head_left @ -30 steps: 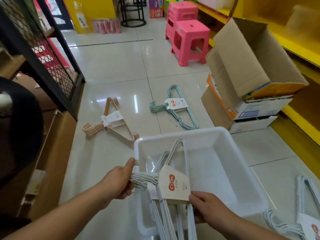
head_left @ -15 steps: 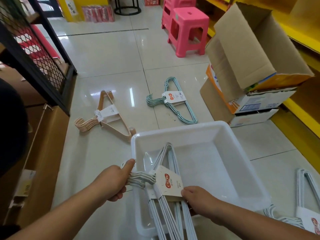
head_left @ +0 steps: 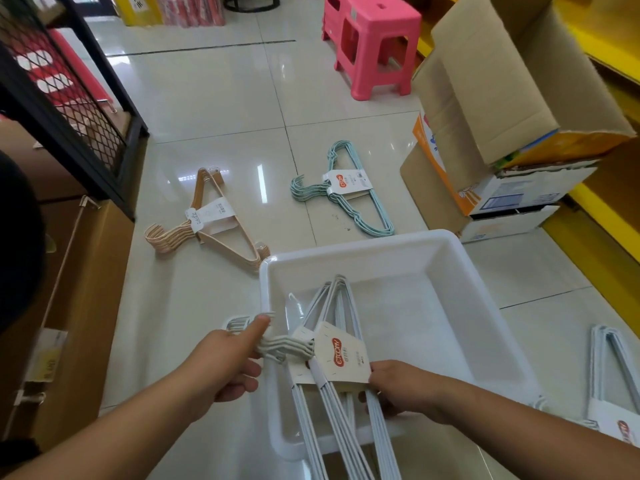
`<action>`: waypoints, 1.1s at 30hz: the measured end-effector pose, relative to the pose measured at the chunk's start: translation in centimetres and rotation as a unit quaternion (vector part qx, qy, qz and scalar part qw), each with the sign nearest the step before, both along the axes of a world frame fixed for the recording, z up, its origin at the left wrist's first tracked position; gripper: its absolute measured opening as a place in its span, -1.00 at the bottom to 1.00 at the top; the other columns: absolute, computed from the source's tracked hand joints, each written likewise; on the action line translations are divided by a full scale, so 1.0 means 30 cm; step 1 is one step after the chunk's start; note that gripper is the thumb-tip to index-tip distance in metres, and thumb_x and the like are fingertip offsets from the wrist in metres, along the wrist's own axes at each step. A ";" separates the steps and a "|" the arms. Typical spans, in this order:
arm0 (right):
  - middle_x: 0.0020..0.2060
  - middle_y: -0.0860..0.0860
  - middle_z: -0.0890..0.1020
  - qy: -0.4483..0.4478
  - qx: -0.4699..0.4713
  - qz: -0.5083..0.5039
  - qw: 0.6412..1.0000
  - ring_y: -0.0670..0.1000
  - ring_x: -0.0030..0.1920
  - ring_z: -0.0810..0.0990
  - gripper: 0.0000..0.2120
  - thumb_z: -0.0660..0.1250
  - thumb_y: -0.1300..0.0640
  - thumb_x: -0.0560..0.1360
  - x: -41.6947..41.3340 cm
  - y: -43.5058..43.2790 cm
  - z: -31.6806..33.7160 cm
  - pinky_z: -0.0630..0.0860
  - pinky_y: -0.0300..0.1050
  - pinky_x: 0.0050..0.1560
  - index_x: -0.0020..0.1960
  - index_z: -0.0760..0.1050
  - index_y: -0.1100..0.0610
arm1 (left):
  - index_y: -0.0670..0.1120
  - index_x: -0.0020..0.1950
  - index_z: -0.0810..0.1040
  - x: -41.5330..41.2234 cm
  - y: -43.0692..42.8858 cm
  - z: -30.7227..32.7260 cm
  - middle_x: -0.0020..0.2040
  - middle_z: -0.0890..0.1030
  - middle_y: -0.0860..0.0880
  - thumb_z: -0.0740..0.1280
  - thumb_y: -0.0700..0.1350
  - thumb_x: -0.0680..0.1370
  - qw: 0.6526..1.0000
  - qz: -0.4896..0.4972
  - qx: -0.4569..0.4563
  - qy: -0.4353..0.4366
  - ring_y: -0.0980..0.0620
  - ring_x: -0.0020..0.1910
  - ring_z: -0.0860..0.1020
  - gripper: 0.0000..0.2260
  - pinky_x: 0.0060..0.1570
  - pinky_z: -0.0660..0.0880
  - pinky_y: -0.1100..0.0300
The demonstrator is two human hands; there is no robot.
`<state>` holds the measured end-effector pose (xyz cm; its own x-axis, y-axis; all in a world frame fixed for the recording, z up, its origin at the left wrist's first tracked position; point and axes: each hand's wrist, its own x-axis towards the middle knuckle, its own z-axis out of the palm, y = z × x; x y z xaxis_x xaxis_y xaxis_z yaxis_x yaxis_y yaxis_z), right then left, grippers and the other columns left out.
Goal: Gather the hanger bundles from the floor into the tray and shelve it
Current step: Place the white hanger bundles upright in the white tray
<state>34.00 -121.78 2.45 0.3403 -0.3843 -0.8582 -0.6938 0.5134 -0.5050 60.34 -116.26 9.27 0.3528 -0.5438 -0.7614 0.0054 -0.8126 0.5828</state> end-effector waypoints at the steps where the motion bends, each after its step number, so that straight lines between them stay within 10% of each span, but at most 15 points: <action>1: -0.10 0.06 0.63 0.004 0.001 0.017 1.000 0.03 -0.16 0.55 -0.65 0.08 0.12 0.58 0.001 -0.003 0.005 0.54 -0.16 -0.11 0.23 0.53 0.17 | -0.17 -0.15 0.60 0.005 0.002 0.004 -0.49 0.51 -0.03 0.35 0.27 0.54 1.000 0.012 0.011 0.014 0.04 -0.56 0.46 -0.52 -0.54 0.36 0.35; 15: -0.04 0.13 0.57 -0.012 0.005 -0.053 0.999 0.02 -0.19 0.52 -0.60 0.05 0.02 0.63 -0.021 0.006 0.023 0.54 -0.12 -0.07 0.31 0.42 0.24 | -0.02 -0.19 0.48 -0.015 0.015 0.023 -0.52 0.43 0.05 0.35 0.33 0.50 0.998 0.030 0.044 0.043 0.07 -0.60 0.45 -0.59 -0.56 0.33 0.39; 28: 0.04 0.09 0.64 0.052 -0.258 -0.016 0.965 0.03 0.00 0.57 -0.61 0.08 -0.09 0.61 -0.139 0.063 0.067 0.49 0.07 0.18 0.08 0.53 0.17 | -0.25 -0.09 0.62 -0.163 -0.026 0.111 -0.32 0.61 -0.06 0.34 0.01 0.62 0.975 -0.105 -0.157 -0.114 -0.05 -0.34 0.57 -0.69 -0.21 0.53 -0.02; 33: 0.22 -0.14 0.59 0.025 -0.332 -0.191 0.923 -0.22 0.21 0.54 -0.63 0.24 0.03 0.60 -0.373 0.187 0.163 0.40 -0.46 0.18 0.40 0.45 0.01 | -0.02 0.02 0.67 -0.455 -0.141 0.189 -0.08 0.75 -0.06 0.32 -0.02 0.64 0.958 -0.209 -0.194 -0.010 -0.04 -0.02 0.70 -0.85 0.05 0.63 -0.01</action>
